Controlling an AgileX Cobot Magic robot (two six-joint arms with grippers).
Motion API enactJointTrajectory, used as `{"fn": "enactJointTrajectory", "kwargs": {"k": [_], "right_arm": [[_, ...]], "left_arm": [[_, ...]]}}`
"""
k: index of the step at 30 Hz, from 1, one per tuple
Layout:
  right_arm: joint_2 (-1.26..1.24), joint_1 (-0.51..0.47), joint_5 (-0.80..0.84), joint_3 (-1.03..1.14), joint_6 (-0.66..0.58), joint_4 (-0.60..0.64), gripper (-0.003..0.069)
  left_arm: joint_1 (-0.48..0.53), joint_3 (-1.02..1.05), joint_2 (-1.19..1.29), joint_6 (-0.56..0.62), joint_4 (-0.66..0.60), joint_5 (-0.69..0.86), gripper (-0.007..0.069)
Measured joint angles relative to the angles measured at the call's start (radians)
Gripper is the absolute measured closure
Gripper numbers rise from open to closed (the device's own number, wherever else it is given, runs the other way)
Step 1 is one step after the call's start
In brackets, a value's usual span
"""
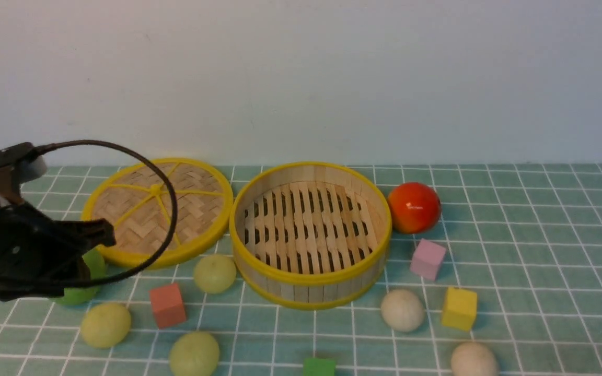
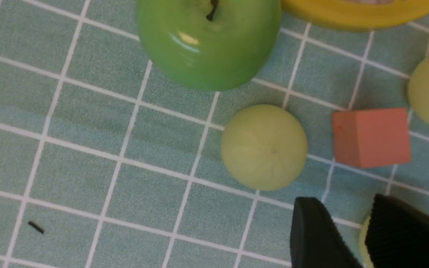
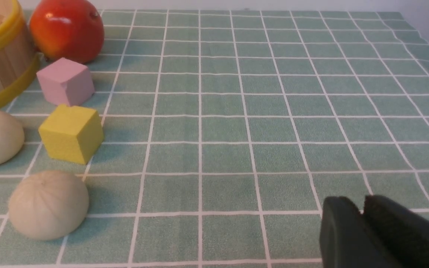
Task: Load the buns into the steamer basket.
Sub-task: Use the left arm to grab a steamed stuffed bun, then use the left arm to put the steamed stuffed bun into the steamer
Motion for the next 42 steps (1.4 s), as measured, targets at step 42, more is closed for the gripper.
{"fn": "enactJointTrajectory", "kwargs": {"k": [42], "right_arm": [[0.0, 0.0, 0.0, 0.0, 0.0, -0.001, 0.0545]], "left_arm": [[-0.036, -0.194, 0.139, 0.011, -0.023, 0.016, 0.0638]]}}
